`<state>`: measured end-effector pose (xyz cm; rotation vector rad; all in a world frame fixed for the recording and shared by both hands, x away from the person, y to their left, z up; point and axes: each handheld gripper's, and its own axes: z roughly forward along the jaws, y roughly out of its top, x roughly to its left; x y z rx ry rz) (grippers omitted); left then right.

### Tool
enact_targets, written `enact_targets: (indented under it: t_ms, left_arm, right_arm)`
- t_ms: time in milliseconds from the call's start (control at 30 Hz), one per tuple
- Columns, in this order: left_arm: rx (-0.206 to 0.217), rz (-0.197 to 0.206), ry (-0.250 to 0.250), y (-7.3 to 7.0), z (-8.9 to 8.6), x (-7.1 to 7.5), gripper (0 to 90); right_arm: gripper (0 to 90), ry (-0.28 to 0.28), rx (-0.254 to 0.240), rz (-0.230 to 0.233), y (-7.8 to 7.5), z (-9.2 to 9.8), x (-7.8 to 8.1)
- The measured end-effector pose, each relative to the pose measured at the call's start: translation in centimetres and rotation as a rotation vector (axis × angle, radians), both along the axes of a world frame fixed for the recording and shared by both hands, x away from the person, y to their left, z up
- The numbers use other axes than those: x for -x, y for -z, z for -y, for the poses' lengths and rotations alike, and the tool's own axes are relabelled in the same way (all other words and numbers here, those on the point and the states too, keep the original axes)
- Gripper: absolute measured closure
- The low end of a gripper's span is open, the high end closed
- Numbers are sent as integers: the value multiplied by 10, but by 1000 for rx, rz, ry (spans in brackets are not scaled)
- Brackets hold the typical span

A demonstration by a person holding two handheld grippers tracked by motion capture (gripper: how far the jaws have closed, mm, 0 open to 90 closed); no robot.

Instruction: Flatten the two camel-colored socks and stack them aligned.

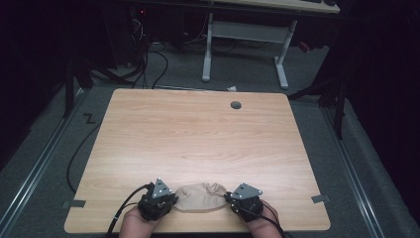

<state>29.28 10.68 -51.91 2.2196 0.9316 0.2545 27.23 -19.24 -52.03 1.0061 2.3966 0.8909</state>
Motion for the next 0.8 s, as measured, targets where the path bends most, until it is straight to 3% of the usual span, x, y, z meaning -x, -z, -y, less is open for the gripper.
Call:
enact_targets:
  t_ms: [233,267,367,533,567,600,667,800]
  left_arm:
    - [5,2,-14,1,-3,-7,787]
    - [49,-19,-48,2,0,-5,783]
    - [79,-23,-77,3,2,-7,772]
    - [64,-17,-67,2,1,-7,732]
    - [58,-11,-57,1,0,-8,704]
    - [26,15,-29,-2,-2,-9,676]
    - [36,36,-27,-5,-4,-8,632]
    - [56,84,-35,-12,-8,-8,581]
  right_arm:
    - [835,6,9,6,1,-3,-3]
    - [835,6,10,10,1,-4,-4]
    - [834,11,7,11,1,-5,-7]
    - [813,18,3,12,2,-5,-9]
    - [791,20,0,12,1,-5,-8]
    - [771,24,-7,13,1,-5,-8]
    - [747,30,-58,24,-4,-2,-7]
    - [718,47,-98,67,-12,2,-5]
